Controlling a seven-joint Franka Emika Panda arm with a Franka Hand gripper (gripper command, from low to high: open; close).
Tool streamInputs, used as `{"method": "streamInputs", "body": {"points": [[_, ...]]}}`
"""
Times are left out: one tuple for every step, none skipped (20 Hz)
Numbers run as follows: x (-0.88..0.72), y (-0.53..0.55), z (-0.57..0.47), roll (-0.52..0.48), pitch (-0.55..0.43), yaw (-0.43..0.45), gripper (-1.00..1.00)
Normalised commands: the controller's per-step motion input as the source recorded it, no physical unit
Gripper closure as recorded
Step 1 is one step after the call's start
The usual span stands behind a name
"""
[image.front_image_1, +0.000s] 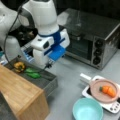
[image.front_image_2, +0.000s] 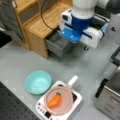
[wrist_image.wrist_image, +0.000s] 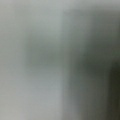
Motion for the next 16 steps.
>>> {"method": "streamInputs", "body": {"points": [[0.65, 0.02, 0.15, 0.038, 0.134, -0.105, -1.0], [0.68, 0.01, 0.18, 0.029, 0.138, -0.113, -1.0], [0.65, 0.01, 0.2, 0.025, 0.143, -0.114, -1.0], [0.6, 0.0, 0.21, 0.02, 0.157, -0.116, -1.0], [0.64, -0.01, 0.19, 0.007, 0.159, -0.109, -1.0], [0.65, -0.02, 0.18, 0.001, 0.162, -0.107, -1.0], [0.67, -0.03, 0.14, -0.012, 0.14, -0.124, -1.0], [0.65, -0.03, 0.11, -0.017, 0.138, -0.125, -1.0], [0.67, -0.03, 0.09, -0.012, 0.139, -0.128, -1.0], [0.7, -0.02, 0.06, -0.021, 0.137, -0.13, -1.0], [0.73, -0.01, 0.04, -0.022, 0.137, -0.134, -1.0], [0.76, 0.0, 0.03, -0.024, 0.142, -0.134, -1.0], [0.76, 0.02, 0.03, -0.027, 0.146, -0.126, -1.0], [0.77, 0.04, 0.03, -0.03, 0.146, -0.118, -1.0], [0.77, 0.07, 0.03, -0.034, 0.147, -0.108, -1.0], [0.77, 0.09, 0.04, -0.039, 0.147, -0.103, -1.0]]}}
